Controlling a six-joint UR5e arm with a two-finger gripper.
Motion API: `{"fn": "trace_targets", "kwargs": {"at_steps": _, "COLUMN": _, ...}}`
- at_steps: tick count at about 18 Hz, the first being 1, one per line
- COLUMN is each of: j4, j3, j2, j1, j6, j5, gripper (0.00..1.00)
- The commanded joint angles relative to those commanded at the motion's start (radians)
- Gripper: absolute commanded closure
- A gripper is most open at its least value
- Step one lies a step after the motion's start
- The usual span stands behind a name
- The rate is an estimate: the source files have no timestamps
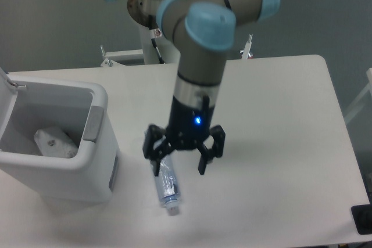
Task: Place the trash in the trash can
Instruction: 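Move the gripper back and lower it over the water bottle cap, then close the gripper on the bottle's cap end and lift it upright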
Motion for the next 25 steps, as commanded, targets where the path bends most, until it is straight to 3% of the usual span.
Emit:
{"fn": "trace_targets", "kwargs": {"at_steps": 4, "j4": -0.086, "j3": 0.055, "j2": -0.097, "j1": -0.031, "j6": 0.000, "j5": 0.083, "gripper": 0.00}}
{"fn": "trace_targets", "kwargs": {"at_steps": 9, "j4": -0.131, "j3": 0.054, "j2": -0.143, "j1": -0.063, "j6": 0.000, "j5": 0.127, "gripper": 0.00}}
{"fn": "trace_targets", "kwargs": {"at_steps": 20, "j4": -0.131, "j3": 0.046, "j2": -0.200, "j1": -0.163, "j6": -0.002, "j5": 0.210, "gripper": 0.00}}
{"fn": "trace_targets", "kwargs": {"at_steps": 25, "j4": -0.129, "j3": 0.063, "j2": -0.217, "j1": -0.170, "j6": 0.015, "j5": 0.340, "gripper": 0.00}}
